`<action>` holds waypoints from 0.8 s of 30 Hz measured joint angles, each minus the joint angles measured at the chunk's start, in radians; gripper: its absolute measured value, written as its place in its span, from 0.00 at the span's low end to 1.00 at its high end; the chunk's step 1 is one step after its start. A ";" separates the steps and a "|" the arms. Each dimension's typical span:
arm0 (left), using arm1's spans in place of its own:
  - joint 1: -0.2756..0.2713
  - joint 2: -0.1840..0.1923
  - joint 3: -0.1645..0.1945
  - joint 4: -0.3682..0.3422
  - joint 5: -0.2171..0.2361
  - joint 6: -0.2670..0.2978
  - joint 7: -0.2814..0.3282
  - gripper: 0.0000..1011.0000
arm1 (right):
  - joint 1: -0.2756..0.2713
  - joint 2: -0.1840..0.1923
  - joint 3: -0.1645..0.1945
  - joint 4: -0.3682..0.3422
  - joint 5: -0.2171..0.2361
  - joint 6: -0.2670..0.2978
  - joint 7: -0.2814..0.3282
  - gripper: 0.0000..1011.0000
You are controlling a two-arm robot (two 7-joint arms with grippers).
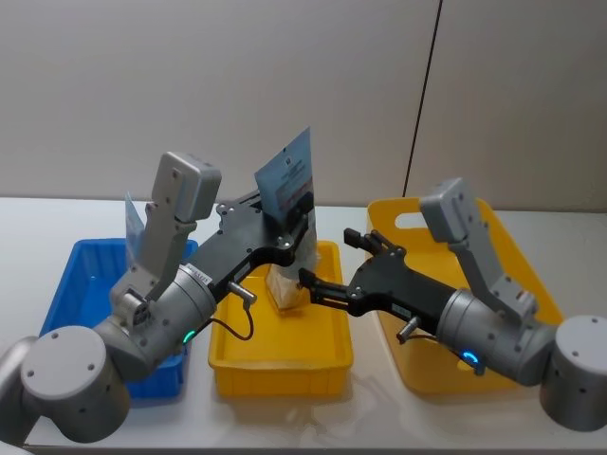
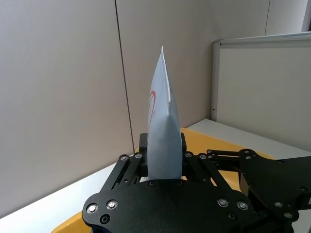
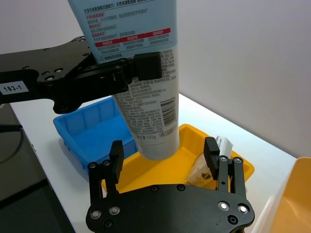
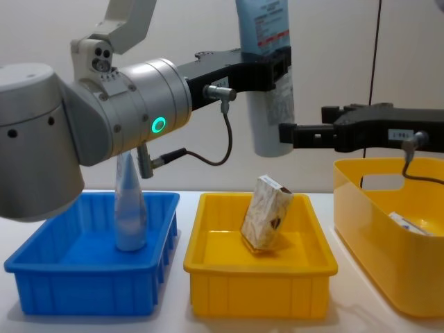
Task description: Bimanual collaborative sorting of washing and personal care products
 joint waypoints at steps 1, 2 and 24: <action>0.000 0.000 0.000 0.000 0.000 0.000 0.000 0.26 | 0.004 0.001 -0.003 0.003 0.000 0.001 0.003 0.99; 0.000 0.000 0.000 0.000 0.000 0.000 0.000 0.26 | 0.013 0.003 -0.009 0.010 0.000 0.003 0.008 0.99; 0.000 0.000 0.000 0.000 0.000 0.000 0.000 0.26 | 0.131 -0.011 -0.095 0.131 -0.032 -0.006 0.042 0.99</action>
